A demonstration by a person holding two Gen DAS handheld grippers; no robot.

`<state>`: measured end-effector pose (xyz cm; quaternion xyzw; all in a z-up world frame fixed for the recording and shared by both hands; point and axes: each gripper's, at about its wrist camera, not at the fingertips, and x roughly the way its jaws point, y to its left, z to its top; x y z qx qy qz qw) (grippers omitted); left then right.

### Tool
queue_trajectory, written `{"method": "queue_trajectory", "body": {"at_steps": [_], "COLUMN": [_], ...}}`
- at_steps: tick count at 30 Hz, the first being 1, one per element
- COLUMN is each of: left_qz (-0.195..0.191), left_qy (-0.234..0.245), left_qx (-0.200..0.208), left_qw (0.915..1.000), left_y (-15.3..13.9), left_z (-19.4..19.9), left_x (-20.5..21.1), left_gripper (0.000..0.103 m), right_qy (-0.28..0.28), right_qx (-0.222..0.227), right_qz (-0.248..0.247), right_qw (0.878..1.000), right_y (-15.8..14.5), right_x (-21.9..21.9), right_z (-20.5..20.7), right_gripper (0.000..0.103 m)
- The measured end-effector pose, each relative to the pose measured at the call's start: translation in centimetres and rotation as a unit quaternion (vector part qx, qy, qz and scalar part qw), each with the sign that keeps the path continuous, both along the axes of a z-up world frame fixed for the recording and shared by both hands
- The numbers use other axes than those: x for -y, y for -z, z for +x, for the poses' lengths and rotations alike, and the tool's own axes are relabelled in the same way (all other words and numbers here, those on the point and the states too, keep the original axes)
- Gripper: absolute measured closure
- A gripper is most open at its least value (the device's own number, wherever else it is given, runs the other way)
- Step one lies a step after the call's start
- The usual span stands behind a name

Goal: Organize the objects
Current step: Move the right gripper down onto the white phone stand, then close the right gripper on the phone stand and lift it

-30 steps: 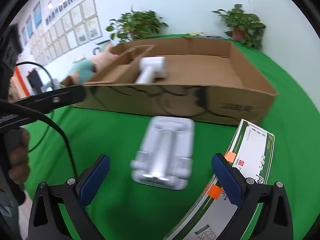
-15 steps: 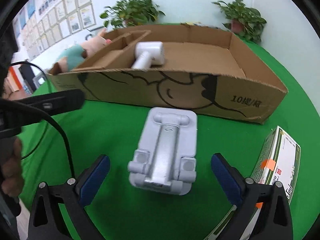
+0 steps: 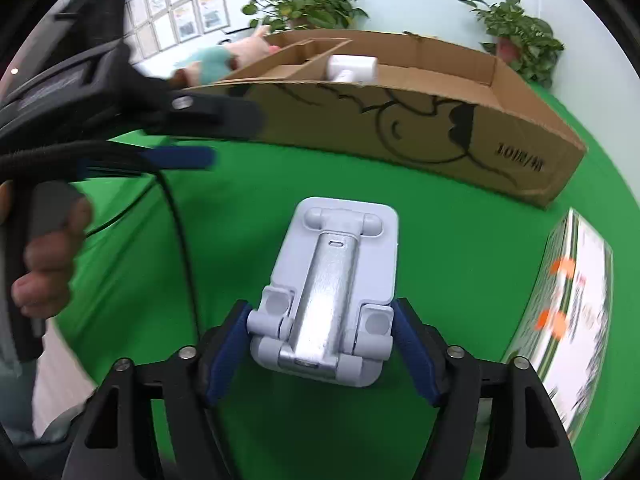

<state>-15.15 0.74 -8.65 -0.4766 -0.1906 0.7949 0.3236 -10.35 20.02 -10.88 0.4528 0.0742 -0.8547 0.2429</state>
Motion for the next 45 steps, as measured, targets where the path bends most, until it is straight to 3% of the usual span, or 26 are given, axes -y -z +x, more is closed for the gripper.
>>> {"method": "queue_trajectory", "body": {"at_steps": [2,7,10,13,20,27,30,34,37,45], "left_qz": [0.016,0.043,0.053,0.069,0.068,0.068,0.059,0.039,0.044,0.050], "left_qy": [0.026,0.051,0.053,0.063,0.056,0.051,0.048,0.040,0.036,0.044], "left_qx": [0.016,0.058,0.076,0.091,0.090,0.096,0.095,0.095,0.099,0.060], "left_qw": [0.9994,0.9960,0.9943,0.9915,0.9920,0.9918,0.9925,0.9939,0.9935,0.9959], "left_y": [0.6,2.1,2.7,3.1,3.2,3.4,3.4,3.5,3.6,1.5], "left_z": [-0.1,-0.7,-0.5,0.0,0.9,1.3,1.3,1.3,1.5,2.1], "left_x": [-1.0,-2.6,-2.8,-3.2,-3.5,-3.6,-4.0,-4.1,-3.7,-3.8], "left_gripper": [0.018,0.020,0.023,0.027,0.028,0.035,0.042,0.066,0.069,0.073], "right_qy": [0.006,0.016,0.017,0.012,0.023,0.037,0.037,0.039,0.038,0.044], "right_qx": [-0.013,-0.021,-0.028,-0.032,-0.041,-0.016,-0.006,0.000,-0.002,-0.027], "right_qz": [-0.004,0.002,0.008,0.020,0.019,-0.035,-0.058,-0.073,-0.074,-0.087], "right_qw": [1.000,1.000,0.999,0.999,0.999,0.999,0.998,0.997,0.997,0.995], "right_y": [-0.2,-0.1,-0.1,0.2,0.1,-0.5,-0.6,-0.8,-0.8,-1.5], "right_x": [-0.2,-0.1,0.0,0.5,1.0,-0.2,-0.8,-1.3,-1.4,-1.6], "right_z": [0.7,0.3,0.4,0.7,1.1,0.4,0.5,0.8,1.2,1.4], "right_gripper": [0.003,0.004,0.011,0.029,0.034,0.034,0.034,0.034,0.034,0.035]}}
